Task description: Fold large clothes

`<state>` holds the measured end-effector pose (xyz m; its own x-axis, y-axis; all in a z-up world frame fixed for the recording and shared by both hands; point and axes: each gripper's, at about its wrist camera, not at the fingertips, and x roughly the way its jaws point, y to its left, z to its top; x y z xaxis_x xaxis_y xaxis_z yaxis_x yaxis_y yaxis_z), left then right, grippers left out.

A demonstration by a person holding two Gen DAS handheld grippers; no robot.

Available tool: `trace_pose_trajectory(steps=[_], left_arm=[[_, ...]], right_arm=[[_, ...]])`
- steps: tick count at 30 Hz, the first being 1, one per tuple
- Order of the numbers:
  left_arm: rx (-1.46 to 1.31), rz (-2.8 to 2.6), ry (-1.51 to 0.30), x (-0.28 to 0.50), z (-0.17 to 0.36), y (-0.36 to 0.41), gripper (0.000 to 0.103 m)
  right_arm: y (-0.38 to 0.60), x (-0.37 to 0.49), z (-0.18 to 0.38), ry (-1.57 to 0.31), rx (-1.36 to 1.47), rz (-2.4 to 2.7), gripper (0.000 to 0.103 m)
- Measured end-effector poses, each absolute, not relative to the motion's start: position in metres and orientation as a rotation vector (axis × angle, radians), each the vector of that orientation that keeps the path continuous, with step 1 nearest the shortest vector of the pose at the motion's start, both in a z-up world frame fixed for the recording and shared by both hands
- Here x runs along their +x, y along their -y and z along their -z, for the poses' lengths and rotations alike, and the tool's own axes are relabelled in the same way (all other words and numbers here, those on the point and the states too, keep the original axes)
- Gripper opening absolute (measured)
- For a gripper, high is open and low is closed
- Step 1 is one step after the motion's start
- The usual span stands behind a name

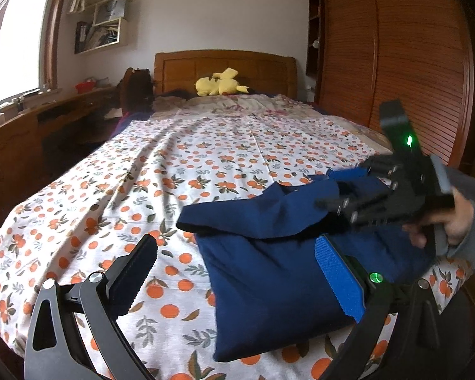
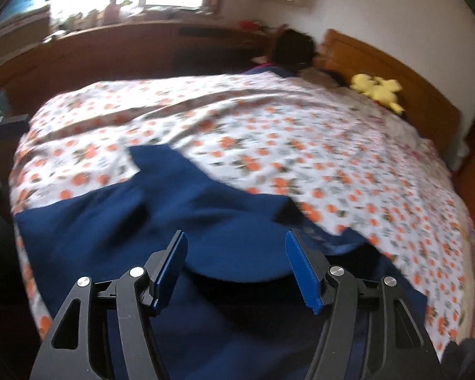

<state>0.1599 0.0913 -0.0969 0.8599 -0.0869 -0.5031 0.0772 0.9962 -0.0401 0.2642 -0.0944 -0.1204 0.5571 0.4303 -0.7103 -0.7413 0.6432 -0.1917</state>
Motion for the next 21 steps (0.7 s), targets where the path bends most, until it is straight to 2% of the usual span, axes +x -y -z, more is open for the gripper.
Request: trace_pose_trajectory(steps=[11, 13, 14, 15, 17, 21], left_arm=[[-0.027, 0.026, -0.545, 0.147, 0.102, -0.122, 0.1], [-0.034, 0.02, -0.542, 0.144, 0.102, -0.127, 0.1], [-0.037, 0.015, -0.54, 0.142, 0.102, -0.131, 0.1], [-0.04, 0.012, -0.538, 0.14, 0.102, -0.134, 0.1], [-0.046, 0.006, -0.537, 0.137, 0.102, -0.14, 0.1], [-0.063, -0.007, -0.535, 0.133, 0.101, -0.15, 0.1]], right_arm=[[0.055, 0.275, 0.171, -0.775, -0.667, -0.673, 0.064], [0.055, 0.283, 0.172, -0.773, -0.676, -0.645, 0.055], [0.055, 0.288, 0.172, -0.771, -0.689, -0.628, 0.038], [0.054, 0.292, 0.173, -0.776, -0.7, -0.616, 0.017], [0.052, 0.303, 0.171, -0.777, -0.707, -0.589, 0.009], [0.048, 0.326, 0.153, -0.721, -0.682, -0.519, 0.007]])
